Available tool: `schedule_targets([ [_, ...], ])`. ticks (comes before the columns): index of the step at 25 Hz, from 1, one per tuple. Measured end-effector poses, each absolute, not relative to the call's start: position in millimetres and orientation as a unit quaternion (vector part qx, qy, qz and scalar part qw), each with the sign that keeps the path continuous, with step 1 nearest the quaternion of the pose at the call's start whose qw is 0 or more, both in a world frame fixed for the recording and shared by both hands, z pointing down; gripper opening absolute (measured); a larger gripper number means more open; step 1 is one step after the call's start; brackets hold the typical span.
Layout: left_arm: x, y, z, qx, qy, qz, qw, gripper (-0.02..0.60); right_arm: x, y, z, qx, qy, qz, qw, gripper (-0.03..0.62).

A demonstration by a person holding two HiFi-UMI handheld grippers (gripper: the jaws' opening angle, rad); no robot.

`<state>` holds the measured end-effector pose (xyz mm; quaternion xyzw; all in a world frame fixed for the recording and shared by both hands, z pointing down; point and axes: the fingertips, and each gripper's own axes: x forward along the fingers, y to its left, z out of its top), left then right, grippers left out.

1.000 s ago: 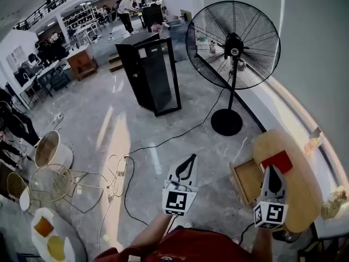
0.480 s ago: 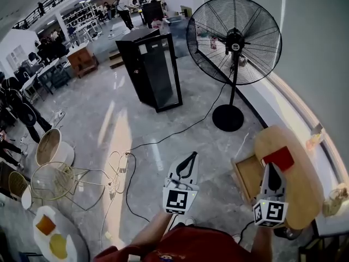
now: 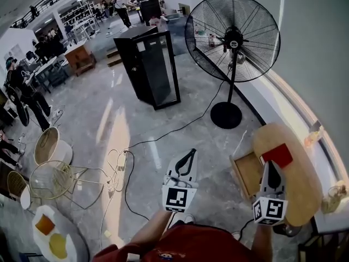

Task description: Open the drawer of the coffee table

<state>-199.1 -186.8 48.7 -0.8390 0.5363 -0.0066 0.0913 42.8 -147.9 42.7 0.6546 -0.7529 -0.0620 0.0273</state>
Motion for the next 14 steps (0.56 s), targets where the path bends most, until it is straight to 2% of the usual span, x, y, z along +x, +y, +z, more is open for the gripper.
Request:
schedule_targets([
  [14,-200.5,-190.6,49.6,-0.833,0.545,-0.004,0.097,0.006,42.5,-151.6,46.6,0.656,-0.751,-0.060,0.032,-0.005],
])
